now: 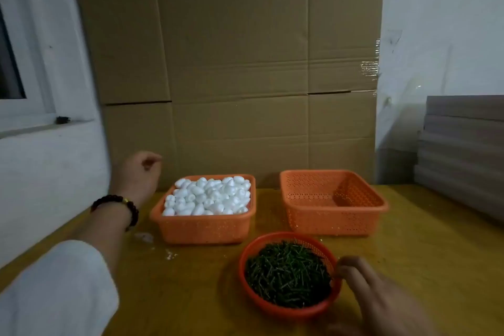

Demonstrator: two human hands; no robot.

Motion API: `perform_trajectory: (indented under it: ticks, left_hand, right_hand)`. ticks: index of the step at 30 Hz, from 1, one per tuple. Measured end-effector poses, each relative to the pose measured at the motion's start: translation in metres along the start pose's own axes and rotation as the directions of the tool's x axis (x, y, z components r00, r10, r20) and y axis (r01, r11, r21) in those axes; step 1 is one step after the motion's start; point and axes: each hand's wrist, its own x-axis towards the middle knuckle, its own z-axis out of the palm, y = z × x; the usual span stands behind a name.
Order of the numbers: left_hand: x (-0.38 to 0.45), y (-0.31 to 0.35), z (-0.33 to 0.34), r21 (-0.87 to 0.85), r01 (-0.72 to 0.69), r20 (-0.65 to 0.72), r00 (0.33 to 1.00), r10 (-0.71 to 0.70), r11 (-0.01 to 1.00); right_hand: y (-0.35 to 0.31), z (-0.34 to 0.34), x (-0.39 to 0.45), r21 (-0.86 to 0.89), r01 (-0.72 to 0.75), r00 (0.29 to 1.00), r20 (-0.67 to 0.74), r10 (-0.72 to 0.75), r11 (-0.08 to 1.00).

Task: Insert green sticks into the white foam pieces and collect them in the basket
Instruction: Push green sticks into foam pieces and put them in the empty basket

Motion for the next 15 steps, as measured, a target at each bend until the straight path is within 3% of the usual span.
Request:
perform_trajectory:
  ticks: [1,3,5,8,15]
  left_hand:
    - [-0.001,0.0,0.006,-0.065,0.062,0.035,0.998,-0.06,0.996]
    - [-0.01,-0.002,0.024,-0.126,0.116,0.155,0.983,-0.096,0.985]
    - [-0.028,-0.012,0.048,-0.063,0.042,0.25,0.968,-0.025,0.997]
    - [-0.053,-0.024,0.074,0.032,-0.063,0.302,0.952,0.051,0.997]
    - [-0.057,-0.041,0.108,0.249,-0.236,0.257,0.951,0.171,0.939]
  right_hand:
    - [-0.007,-0.005,0.007,-0.013,-0.034,0.999,0.042,0.034,0.999]
    - [-0.012,0.001,0.019,-0.019,0.001,0.998,-0.064,-0.002,1.0]
    - [-0.014,0.004,0.028,-0.024,0.084,0.975,-0.203,-0.087,0.996]
    - [-0.01,0.012,0.039,-0.068,0.095,0.964,-0.244,-0.109,0.993]
    - [0.036,0.014,0.07,0.038,0.051,0.998,-0.038,-0.05,0.998]
